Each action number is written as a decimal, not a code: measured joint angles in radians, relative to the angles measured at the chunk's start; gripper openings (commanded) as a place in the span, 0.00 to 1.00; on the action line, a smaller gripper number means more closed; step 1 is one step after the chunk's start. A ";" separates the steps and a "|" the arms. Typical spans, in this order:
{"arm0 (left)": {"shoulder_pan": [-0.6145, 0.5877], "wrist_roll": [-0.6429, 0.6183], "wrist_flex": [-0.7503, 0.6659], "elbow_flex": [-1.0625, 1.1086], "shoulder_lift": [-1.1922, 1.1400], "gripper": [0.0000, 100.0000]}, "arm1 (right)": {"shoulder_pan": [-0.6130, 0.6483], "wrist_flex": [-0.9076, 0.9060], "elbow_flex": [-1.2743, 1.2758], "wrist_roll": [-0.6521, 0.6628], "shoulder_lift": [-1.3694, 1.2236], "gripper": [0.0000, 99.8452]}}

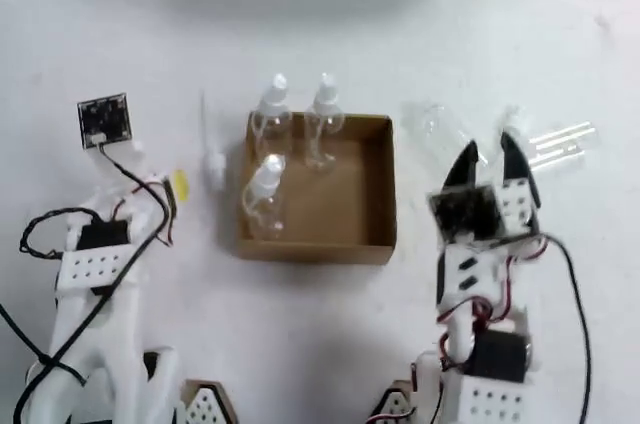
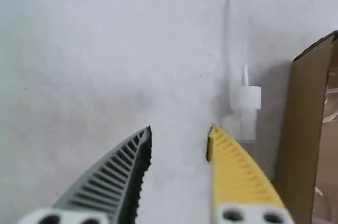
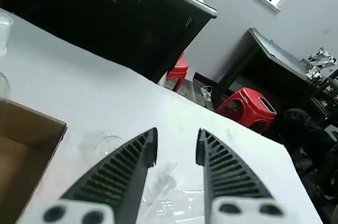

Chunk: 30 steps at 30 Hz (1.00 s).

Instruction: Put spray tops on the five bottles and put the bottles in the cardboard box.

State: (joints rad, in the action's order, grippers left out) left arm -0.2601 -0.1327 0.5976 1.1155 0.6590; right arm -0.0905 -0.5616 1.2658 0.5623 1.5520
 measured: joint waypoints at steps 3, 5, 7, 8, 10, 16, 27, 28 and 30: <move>0.000 0.000 0.000 0.000 0.000 0.04 | 0.000 -0.077 -0.212 0.000 -0.252 0.11; 0.000 0.000 0.000 0.000 0.000 0.02 | 0.000 -0.170 -0.384 -0.002 -0.462 0.11; 0.000 0.000 0.000 0.000 0.000 0.02 | 0.005 -0.273 -0.563 -0.002 -0.661 0.11; 0.000 0.000 0.000 0.000 0.000 0.02 | 0.008 -0.330 -0.654 0.000 -0.761 0.11; 0.000 0.000 0.000 0.000 0.000 0.02 | 0.023 -0.445 -0.845 -0.002 -0.953 0.11; 0.003 0.000 0.000 0.000 0.000 0.02 | 0.071 -0.707 -1.373 0.000 -1.464 0.11; 0.003 0.000 0.000 0.000 0.000 0.02 | 0.091 -0.979 -2.163 -0.008 -2.239 0.31; 0.003 0.000 0.000 0.000 0.000 0.02 | 0.097 -0.994 -2.226 -0.008 -2.298 0.30; 0.003 0.000 0.000 0.000 0.000 0.02 | 0.104 -1.019 -2.344 -0.008 -2.406 0.29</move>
State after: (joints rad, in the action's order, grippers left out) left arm -0.2570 -0.1327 0.5976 1.1155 0.6590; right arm 0.0138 -1.5804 -1.0787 0.5547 -0.8539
